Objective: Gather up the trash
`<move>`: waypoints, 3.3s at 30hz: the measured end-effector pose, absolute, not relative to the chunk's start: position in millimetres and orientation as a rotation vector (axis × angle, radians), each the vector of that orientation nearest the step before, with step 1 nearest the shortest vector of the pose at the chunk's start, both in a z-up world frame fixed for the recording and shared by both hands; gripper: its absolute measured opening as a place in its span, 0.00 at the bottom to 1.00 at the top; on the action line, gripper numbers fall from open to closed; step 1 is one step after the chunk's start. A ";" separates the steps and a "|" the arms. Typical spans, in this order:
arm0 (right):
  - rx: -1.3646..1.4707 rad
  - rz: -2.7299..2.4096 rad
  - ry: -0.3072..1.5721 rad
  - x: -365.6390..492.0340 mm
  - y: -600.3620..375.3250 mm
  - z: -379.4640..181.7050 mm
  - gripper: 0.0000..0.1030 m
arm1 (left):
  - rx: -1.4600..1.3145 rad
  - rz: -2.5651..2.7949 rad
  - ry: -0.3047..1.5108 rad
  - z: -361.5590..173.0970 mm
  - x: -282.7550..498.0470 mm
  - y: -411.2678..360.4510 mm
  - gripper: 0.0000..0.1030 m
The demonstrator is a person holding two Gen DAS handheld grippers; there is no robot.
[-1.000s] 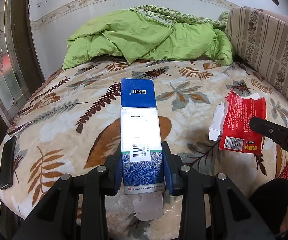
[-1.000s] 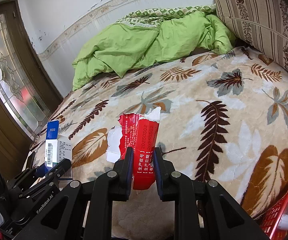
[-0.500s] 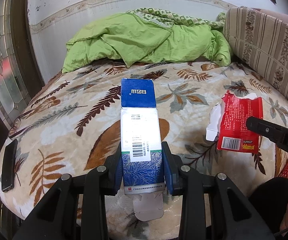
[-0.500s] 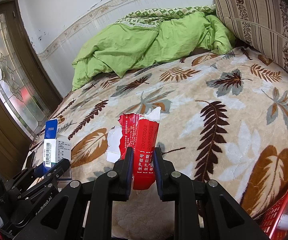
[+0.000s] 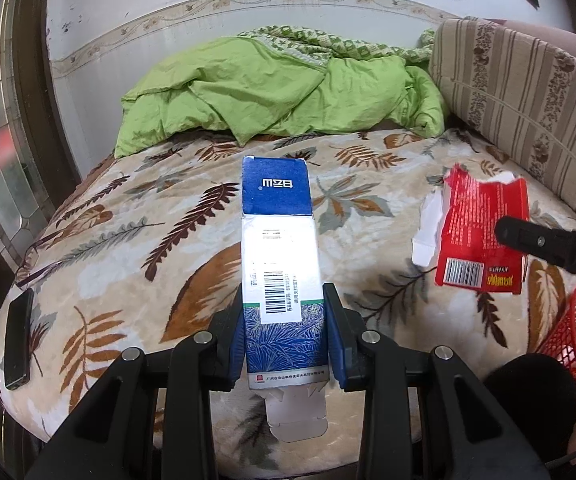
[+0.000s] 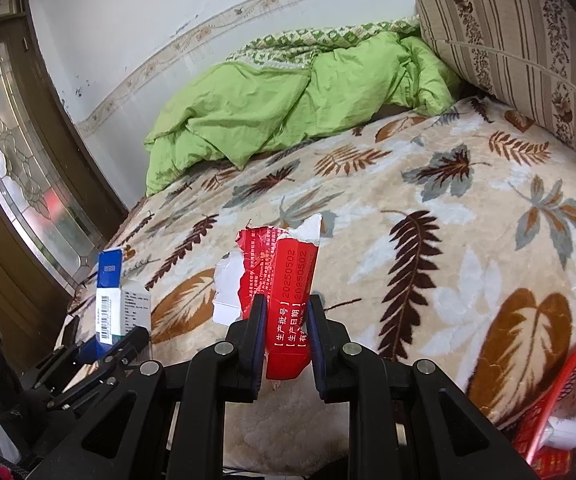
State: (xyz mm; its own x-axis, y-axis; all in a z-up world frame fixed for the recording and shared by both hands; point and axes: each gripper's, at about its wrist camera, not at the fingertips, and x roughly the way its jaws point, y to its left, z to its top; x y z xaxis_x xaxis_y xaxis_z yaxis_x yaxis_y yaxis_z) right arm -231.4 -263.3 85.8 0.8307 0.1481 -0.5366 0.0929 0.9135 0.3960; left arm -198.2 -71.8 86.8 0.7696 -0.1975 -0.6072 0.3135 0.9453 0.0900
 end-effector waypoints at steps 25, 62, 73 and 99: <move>0.482 -0.117 0.524 -328.7 -330.8 122.3 0.20 | 0.273 -0.539 0.596 118.1 -239.1 -145.2 0.32; 0.175 -0.932 0.752 -426.8 -339.8 116.4 0.96 | 0.392 -0.781 0.556 124.7 -284.8 -179.4 0.97; 0.147 -0.930 0.773 -421.7 -332.0 114.9 0.96 | 0.398 -0.702 0.552 121.6 -277.4 -169.9 0.97; 0.175 -0.904 0.781 -422.7 -334.3 111.1 0.96 | 0.406 -0.715 0.571 119.7 -283.8 -174.1 0.97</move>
State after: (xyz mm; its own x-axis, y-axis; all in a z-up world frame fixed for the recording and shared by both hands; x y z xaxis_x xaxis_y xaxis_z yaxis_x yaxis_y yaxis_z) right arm -422.7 -334.3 111.1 0.3690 -0.6395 -0.6744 0.7605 0.6249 -0.1765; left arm -283.8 -174.1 119.7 0.6151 -0.4947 -0.6139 0.7080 0.6892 0.1541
